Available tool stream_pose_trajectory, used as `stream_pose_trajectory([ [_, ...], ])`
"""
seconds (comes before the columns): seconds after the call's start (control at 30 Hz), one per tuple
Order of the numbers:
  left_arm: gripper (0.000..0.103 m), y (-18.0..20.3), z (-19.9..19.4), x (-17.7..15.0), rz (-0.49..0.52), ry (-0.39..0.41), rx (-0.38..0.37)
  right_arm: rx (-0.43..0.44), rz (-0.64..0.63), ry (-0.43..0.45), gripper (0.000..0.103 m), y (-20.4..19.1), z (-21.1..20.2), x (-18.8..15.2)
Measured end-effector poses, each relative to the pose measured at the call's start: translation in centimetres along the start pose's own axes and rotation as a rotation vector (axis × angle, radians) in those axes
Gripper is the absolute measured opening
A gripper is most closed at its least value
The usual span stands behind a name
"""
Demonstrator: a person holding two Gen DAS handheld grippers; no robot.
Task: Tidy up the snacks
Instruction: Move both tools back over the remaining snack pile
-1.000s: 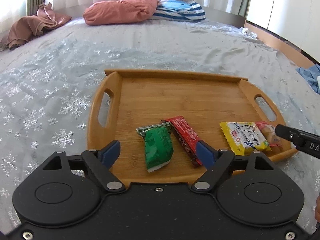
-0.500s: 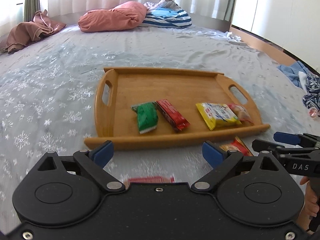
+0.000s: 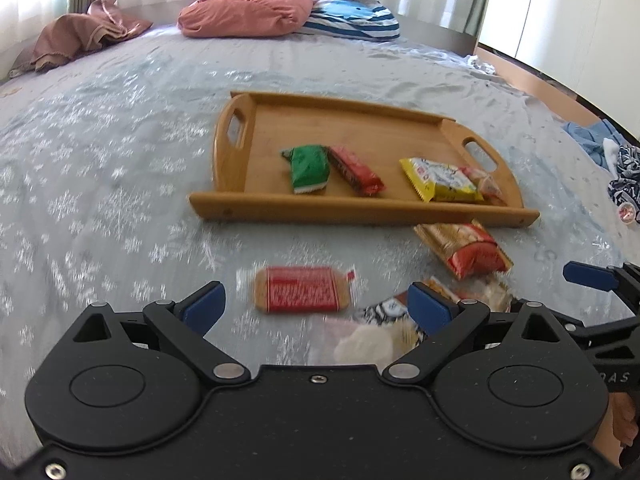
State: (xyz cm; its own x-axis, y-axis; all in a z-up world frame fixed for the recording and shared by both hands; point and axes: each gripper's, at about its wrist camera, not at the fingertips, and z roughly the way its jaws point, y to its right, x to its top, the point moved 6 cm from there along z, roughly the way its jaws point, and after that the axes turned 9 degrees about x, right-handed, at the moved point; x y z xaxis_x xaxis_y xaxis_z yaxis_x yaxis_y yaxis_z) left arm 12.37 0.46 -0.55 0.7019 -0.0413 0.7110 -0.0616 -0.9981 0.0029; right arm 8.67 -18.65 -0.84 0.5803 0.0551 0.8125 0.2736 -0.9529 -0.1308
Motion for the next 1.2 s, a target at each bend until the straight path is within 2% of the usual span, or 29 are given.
stream_pose_trajectory([
  [0.4,0.098,0.8,0.3,-2.3,-0.038,-0.064,-0.046,0.092,0.038,-0.014,0.103,-1.6,-0.6,-2.9],
  [0.9,0.094,2.5,0.8,-2.8,-0.029,-0.067,-0.099,0.150,0.041,0.002,0.103,-3.6,-0.1,-3.3],
  [0.97,0.093,2.8,0.7,-2.8,-0.019,-0.059,-0.122,0.151,0.043,0.007,0.103,-3.7,0.0,-3.3],
  [1.03,0.083,2.9,0.6,-2.9,-0.015,-0.053,-0.131,0.154,0.049,0.010,0.103,-3.7,0.2,-3.1],
  [1.2,0.072,2.8,0.6,-3.0,-0.004,-0.046,-0.129,0.161,0.067,0.013,0.103,-3.5,0.4,-3.0],
])
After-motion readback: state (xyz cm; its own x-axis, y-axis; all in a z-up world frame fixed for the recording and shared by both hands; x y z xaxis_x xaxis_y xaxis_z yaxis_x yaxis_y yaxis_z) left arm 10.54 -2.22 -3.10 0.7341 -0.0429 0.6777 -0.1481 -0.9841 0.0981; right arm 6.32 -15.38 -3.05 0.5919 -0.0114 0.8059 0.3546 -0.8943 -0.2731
